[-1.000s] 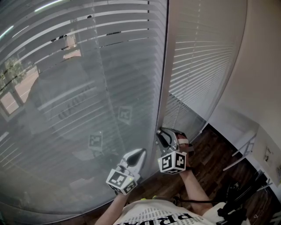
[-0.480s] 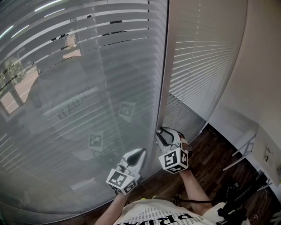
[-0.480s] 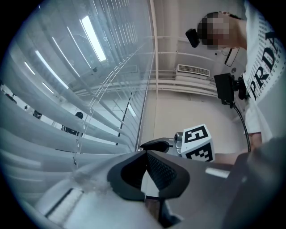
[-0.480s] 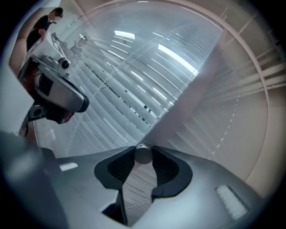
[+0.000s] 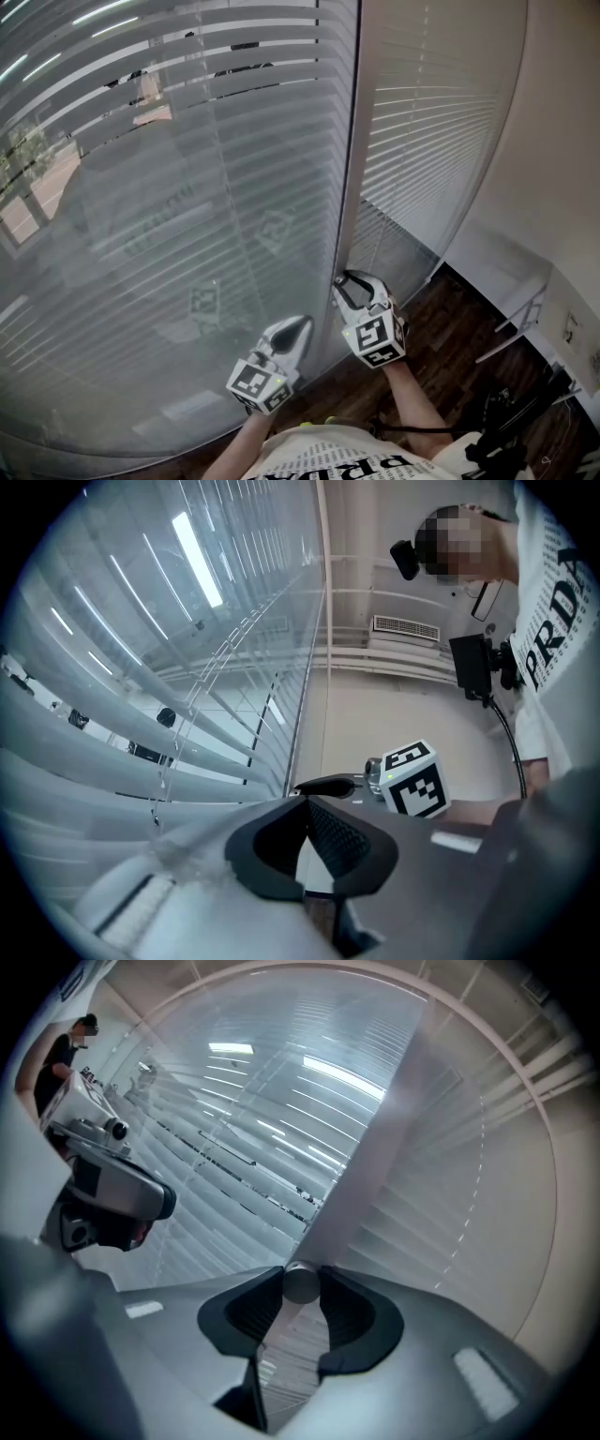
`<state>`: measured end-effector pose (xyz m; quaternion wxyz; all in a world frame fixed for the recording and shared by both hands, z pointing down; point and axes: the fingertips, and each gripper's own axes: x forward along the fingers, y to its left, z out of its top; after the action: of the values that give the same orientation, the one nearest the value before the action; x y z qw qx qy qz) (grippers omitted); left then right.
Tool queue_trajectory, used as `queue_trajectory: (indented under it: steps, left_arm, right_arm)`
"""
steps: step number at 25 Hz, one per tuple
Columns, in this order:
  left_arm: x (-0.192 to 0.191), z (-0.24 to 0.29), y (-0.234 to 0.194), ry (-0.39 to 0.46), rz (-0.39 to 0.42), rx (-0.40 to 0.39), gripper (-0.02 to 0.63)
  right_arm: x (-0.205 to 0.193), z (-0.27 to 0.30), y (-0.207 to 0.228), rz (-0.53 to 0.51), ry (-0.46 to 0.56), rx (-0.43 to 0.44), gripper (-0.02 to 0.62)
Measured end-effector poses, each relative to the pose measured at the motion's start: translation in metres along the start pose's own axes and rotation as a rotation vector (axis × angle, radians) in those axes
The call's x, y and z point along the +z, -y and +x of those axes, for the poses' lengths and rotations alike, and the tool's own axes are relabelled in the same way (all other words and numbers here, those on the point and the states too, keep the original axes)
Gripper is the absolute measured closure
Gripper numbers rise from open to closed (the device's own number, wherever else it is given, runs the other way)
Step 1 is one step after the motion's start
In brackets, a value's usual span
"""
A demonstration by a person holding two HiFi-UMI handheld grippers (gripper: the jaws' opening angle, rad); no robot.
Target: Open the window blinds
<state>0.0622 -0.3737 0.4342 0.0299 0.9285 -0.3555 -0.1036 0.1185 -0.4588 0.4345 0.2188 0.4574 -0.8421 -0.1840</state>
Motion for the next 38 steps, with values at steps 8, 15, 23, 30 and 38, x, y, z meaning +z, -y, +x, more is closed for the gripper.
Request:
queue_trajectory:
  steps: [8,15,23,30,38]
  left_arm:
    - [0.000,0.001,-0.001,0.007,0.010,-0.008,0.614]
    - [0.004,0.003,-0.001,-0.008,0.031,0.012,0.614]
    - [0.007,0.012,0.002,-0.010,0.122,0.020,0.614]
    - [0.008,0.025,0.004,-0.004,0.139,0.007,0.614]
    - [0.006,0.027,0.006,-0.010,0.112,0.004,0.614]
  right_arm:
    - [-0.002,0.000,0.002,0.119,0.021,-0.001,0.466]
    - [-0.003,0.000,0.003,0.233,0.048,0.014,0.466]
    - [-0.007,0.000,0.006,0.339,0.064,0.017,0.466]
    - [-0.008,0.001,0.006,0.413,0.073,0.025,0.466]
    - [-0.009,0.001,0.007,0.482,0.087,0.044,0.466]
